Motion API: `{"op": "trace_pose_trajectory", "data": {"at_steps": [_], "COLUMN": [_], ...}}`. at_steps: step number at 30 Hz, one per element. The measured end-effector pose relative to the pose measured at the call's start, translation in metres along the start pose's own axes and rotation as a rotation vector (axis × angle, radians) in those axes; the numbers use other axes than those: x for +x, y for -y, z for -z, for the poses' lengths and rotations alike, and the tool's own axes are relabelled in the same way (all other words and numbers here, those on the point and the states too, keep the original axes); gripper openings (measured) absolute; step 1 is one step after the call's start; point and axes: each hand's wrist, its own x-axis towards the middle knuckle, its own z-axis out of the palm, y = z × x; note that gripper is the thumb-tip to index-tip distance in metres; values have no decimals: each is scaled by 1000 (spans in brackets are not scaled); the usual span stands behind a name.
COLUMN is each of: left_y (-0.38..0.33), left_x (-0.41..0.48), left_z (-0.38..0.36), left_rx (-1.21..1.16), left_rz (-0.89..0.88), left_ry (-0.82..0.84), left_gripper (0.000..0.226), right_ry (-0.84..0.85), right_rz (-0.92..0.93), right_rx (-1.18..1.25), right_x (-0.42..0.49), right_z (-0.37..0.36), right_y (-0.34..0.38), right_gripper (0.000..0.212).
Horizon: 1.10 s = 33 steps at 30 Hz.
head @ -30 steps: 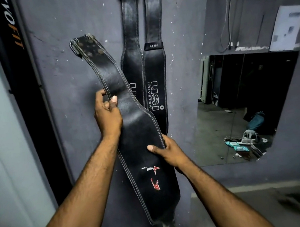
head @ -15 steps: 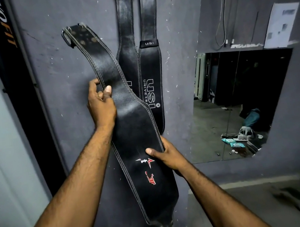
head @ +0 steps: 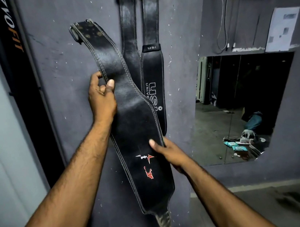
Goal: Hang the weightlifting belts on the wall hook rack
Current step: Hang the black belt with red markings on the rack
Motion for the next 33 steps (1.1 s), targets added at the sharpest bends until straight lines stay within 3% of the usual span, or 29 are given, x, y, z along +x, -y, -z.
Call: {"op": "trace_pose_trajectory", "data": {"at_steps": [7,12,15,18,22,24,27,31,33], "left_y": [-29,-46,-43,-33,-15,-13,-17,-2,10], "left_x": [-5,-12,-17,-24,-44,-44,-42,-48,-52], "left_z": [-15,-25,-19,-4,20,21,21,36,40], "left_rx": [-24,61,97,39,-104,-17,-1,-76,-45], "left_rz": [-54,-127,-95,18,224,180,157,334,350], "left_ry": [154,211,263,324,590,551,506,670,665], "left_gripper": [22,21,26,37,28,25,45,56,60], "right_ry": [-84,-129,-192,-256,-349,-384,-405,-407,-403], "right_rz": [351,534,583,603,648,658,654,641,624], "right_rx": [-69,-137,-92,-78,-45,-48,-34,26,34], "right_x": [41,54,55,51,51,50,50,49,48], "right_z": [-7,-8,-9,-16,-17,-20,-22,-17,-18], "right_y": [135,182,184,178,183,189,192,193,191], "right_gripper": [49,52,57,48,42,46,51,52,54]}}
